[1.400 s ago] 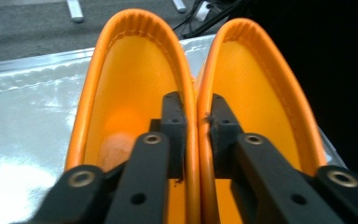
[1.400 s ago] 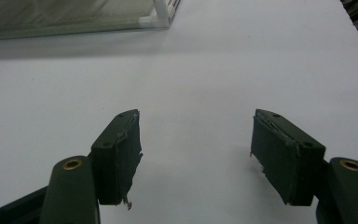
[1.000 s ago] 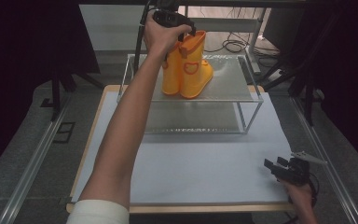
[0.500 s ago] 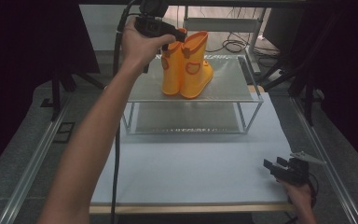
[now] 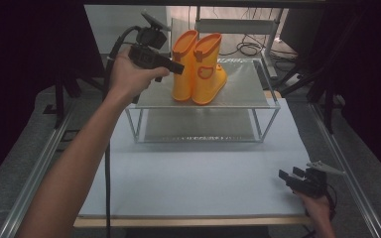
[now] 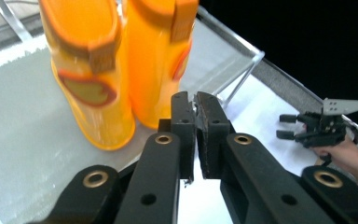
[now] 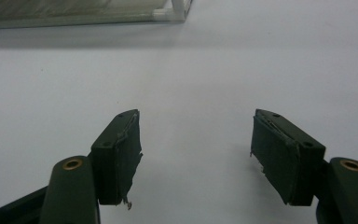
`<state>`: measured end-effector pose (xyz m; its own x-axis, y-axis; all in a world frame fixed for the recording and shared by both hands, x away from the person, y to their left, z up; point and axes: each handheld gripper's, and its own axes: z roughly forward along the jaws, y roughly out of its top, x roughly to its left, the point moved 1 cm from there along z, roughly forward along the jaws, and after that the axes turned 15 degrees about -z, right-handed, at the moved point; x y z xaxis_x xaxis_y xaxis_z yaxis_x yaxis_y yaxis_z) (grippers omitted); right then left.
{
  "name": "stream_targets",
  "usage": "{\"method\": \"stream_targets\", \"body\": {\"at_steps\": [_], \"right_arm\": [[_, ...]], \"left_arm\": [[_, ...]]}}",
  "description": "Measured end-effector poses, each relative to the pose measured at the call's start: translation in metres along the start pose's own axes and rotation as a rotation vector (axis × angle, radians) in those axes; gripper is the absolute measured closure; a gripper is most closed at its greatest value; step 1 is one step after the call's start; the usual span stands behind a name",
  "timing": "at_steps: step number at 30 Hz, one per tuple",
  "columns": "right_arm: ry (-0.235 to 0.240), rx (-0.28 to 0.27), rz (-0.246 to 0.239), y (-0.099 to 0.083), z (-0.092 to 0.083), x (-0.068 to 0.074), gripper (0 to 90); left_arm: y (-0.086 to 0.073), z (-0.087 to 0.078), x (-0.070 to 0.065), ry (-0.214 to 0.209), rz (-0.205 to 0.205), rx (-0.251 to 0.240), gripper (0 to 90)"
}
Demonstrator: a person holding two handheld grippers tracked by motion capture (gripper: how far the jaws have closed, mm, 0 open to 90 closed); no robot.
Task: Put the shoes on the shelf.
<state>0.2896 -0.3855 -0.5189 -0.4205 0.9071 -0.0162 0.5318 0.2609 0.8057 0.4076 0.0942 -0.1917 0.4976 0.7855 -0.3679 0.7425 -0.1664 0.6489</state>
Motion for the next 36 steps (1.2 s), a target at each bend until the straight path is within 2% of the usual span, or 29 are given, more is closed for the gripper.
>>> {"method": "stream_targets", "body": {"at_steps": [6,10,14,19,22,27,32,36], "right_arm": [[-0.002,0.002,-0.005,0.000,0.000,0.000,32.8],[-0.004,0.005,-0.005,-0.001,0.000,-0.001,32.8],[-0.001,0.011,-0.001,-0.001,0.000,-0.001,32.8],[-0.003,0.006,0.003,-0.001,0.000,-0.001,32.8],[-0.006,0.007,-0.001,-0.002,0.001,-0.003,32.9],[-0.008,0.007,0.006,-0.003,0.000,-0.004,32.9],[-0.012,0.006,0.008,-0.004,0.000,-0.006,32.9],[-0.011,0.012,0.009,-0.005,0.001,-0.007,33.0]], "left_arm": [[-0.015,0.019,0.025,0.026,-0.041,0.023,89.8],[-0.025,0.037,0.045,0.061,-0.076,0.037,89.8],[-0.030,0.052,0.063,0.105,-0.107,0.040,89.8],[-0.029,0.066,0.081,0.126,-0.149,0.027,89.9],[-0.028,0.074,0.088,0.147,-0.163,0.023,89.9],[-0.030,0.097,0.098,0.166,-0.195,0.025,89.9],[-0.032,0.117,0.101,0.161,-0.213,0.030,90.0],[-0.032,0.117,0.102,0.142,-0.229,0.026,90.0]]}}
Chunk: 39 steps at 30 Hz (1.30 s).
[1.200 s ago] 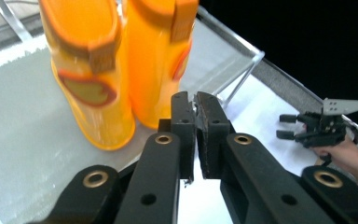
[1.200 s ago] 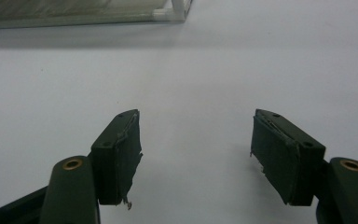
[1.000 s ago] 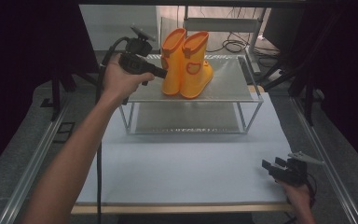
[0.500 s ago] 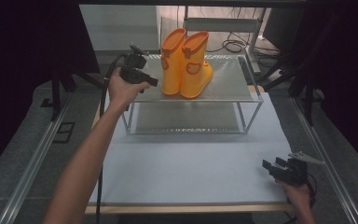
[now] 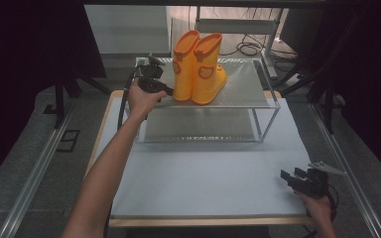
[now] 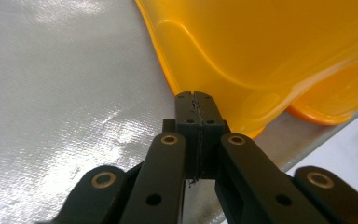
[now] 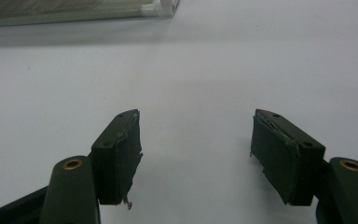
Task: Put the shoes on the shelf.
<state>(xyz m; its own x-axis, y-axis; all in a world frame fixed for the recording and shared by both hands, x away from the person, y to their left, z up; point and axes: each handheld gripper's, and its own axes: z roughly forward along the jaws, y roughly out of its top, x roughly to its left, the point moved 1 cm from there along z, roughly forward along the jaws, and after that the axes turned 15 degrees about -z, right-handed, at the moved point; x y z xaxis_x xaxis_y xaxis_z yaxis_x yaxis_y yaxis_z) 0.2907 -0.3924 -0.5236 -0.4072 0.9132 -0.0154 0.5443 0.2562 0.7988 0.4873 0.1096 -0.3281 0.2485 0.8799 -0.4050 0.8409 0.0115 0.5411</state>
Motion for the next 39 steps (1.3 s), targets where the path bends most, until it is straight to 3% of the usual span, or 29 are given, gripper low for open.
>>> {"method": "stream_targets", "body": {"at_steps": [14,17,23,39], "right_arm": [[0.011,0.001,-0.008,0.002,0.002,0.005,33.0],[0.014,0.001,-0.002,0.002,0.003,0.006,33.0],[0.019,0.000,-0.008,0.003,0.004,0.008,33.0],[0.025,-0.001,-0.012,0.004,0.005,0.010,33.0]], "left_arm": [[-0.004,-0.002,-0.012,-0.021,0.011,-0.003,90.0],[-0.006,0.000,-0.018,-0.049,0.019,0.005,90.0],[-0.007,0.002,-0.030,-0.044,0.044,0.016,90.0],[-0.010,0.009,-0.059,-0.093,0.084,0.028,90.0]]}}
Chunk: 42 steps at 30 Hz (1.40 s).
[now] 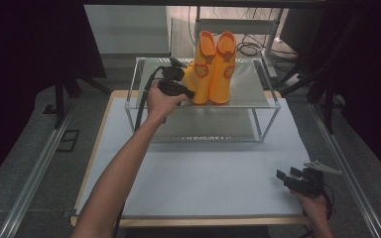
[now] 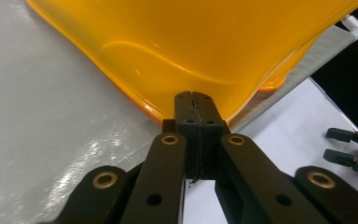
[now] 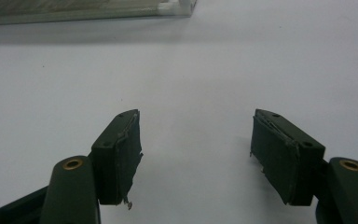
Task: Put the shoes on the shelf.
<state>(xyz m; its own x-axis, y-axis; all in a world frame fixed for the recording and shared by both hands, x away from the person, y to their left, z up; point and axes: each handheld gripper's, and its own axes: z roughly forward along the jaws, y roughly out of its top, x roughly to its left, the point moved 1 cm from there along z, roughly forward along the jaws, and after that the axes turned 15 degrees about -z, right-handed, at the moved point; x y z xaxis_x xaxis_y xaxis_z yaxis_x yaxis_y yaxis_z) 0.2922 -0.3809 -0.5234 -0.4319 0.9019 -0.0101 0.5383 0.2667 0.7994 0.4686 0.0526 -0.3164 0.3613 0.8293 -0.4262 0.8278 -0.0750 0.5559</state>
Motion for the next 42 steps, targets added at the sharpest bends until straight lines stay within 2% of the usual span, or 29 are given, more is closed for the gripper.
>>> {"method": "stream_targets", "body": {"at_steps": [4,6,10,15,21,26,32,36,42], "right_arm": [[-0.001,-0.001,0.005,0.000,-0.001,0.000,33.0],[-0.001,-0.002,0.006,0.000,-0.002,-0.001,33.0],[-0.005,-0.003,0.005,-0.001,-0.003,-0.002,33.0],[-0.008,-0.003,0.008,-0.001,-0.004,-0.003,33.0],[-0.006,-0.001,0.003,-0.001,-0.002,-0.002,33.0],[-0.005,0.003,0.002,-0.001,-0.002,0.000,33.0],[-0.006,0.007,-0.002,-0.002,-0.002,0.001,33.0],[-0.005,0.009,-0.004,-0.001,-0.001,0.001,33.0],[-0.005,0.008,-0.001,-0.001,-0.002,0.001,33.0]], "left_arm": [[-0.001,-0.001,0.005,-0.018,-0.014,0.001,90.0],[-0.002,-0.003,0.008,-0.021,-0.007,0.000,89.7],[-0.005,-0.009,0.016,-0.051,-0.008,-0.022,82.7],[-0.010,-0.020,0.019,-0.086,0.016,-0.031,75.2],[-0.020,-0.035,0.025,-0.108,0.044,-0.033,68.5],[-0.035,-0.047,0.034,-0.141,0.036,-0.044,65.9],[-0.056,-0.059,0.044,-0.174,0.048,-0.028,63.7],[-0.072,-0.066,0.049,-0.186,0.084,-0.019,62.6],[-0.100,-0.070,0.059,-0.197,0.111,-0.001,62.4]]}}
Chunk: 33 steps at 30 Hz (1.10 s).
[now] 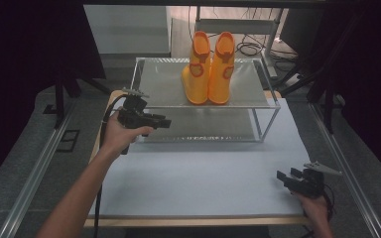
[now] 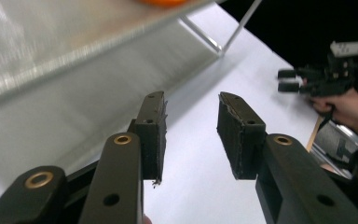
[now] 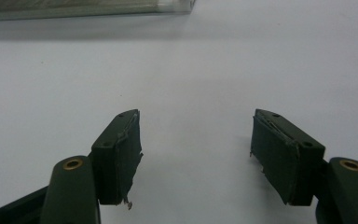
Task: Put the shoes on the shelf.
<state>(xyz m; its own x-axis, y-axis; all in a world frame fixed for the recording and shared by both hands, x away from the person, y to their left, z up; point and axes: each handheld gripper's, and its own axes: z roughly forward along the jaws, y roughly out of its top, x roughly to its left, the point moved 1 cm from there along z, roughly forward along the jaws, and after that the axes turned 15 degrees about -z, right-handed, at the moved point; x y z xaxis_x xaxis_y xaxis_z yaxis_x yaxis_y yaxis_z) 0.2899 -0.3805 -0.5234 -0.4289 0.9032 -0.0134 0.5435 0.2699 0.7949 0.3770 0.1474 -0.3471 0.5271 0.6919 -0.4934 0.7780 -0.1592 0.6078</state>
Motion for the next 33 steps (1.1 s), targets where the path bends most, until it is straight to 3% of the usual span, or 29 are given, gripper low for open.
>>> {"method": "stream_targets", "body": {"at_steps": [9,14,33], "right_arm": [[0.002,0.003,-0.009,0.000,0.001,0.001,33.0],[0.002,0.005,-0.009,0.000,0.002,0.001,33.0],[-0.002,-0.003,-0.010,0.001,0.000,0.002,33.0]], "left_arm": [[-0.036,0.003,0.015,0.007,-0.015,0.021,61.5],[-0.048,0.008,0.023,0.019,-0.026,0.037,60.7],[-0.053,0.013,0.024,0.028,-0.026,0.051,59.2]]}}
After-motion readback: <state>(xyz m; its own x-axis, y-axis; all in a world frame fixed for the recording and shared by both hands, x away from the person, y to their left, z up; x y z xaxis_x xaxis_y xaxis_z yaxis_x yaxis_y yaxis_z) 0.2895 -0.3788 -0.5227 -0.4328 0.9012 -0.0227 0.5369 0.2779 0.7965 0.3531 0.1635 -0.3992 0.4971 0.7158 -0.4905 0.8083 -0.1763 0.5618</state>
